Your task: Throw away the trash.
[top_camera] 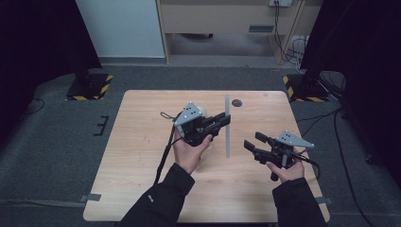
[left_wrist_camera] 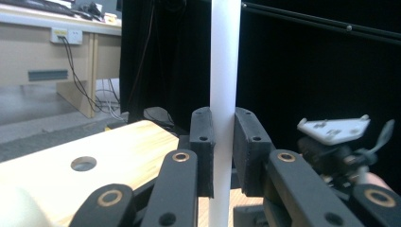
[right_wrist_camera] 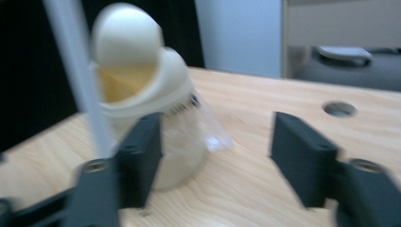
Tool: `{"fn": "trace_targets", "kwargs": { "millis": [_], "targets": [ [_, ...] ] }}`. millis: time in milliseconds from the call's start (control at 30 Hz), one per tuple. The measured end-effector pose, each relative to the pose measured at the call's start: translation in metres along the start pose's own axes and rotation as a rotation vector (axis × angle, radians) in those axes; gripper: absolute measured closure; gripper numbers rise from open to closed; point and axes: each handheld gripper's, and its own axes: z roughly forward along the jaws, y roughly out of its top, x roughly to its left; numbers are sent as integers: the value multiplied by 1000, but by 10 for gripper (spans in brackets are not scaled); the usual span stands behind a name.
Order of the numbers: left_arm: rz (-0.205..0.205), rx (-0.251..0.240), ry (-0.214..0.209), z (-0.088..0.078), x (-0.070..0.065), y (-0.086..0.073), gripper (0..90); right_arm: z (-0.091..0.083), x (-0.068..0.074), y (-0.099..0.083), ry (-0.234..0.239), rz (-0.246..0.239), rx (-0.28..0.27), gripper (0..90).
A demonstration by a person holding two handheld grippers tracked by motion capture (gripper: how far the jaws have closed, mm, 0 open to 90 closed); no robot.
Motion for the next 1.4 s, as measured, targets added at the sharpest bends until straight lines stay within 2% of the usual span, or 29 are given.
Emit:
{"fn": "trace_targets", "kwargs": {
  "millis": [33, 100, 133, 167, 433, 567, 833, 1033, 1200, 1400],
  "targets": [
    [4, -5, 4, -3, 1, 2, 786, 4, -5, -9, -24, 0, 38, 312],
    [13, -13, 12, -9, 2, 5, 786, 7, -9, -15, -47, -3, 75, 295],
    [15, -17, 15, -11, 3, 6, 786, 7, -9, -15, -47, -3, 75, 295],
    [19, -24, 21, -14, 4, 8, 786, 9, -12, -21, -67, 1, 103, 273],
    [52, -56, 59, -30, 13, 20, 786, 13, -23, -35, -114, 3, 162, 241],
    [91, -72, 86, -37, 17, 27, 786, 14, -26, -39, -127, -16, 188, 231],
    [124, -79, 146, -45, 30, 32, 786, 15, -28, -42, -134, -39, 210, 227],
    [141, -82, 172, -47, 36, 32, 786, 16, -29, -43, -133, -43, 213, 227],
    [161, -66, 197, -46, 42, 26, 785, 17, -29, -43, -127, -53, 225, 225],
    [158, -44, 213, -42, 49, 11, 784, 17, -29, -44, -123, -62, 229, 226]
  ]
}}
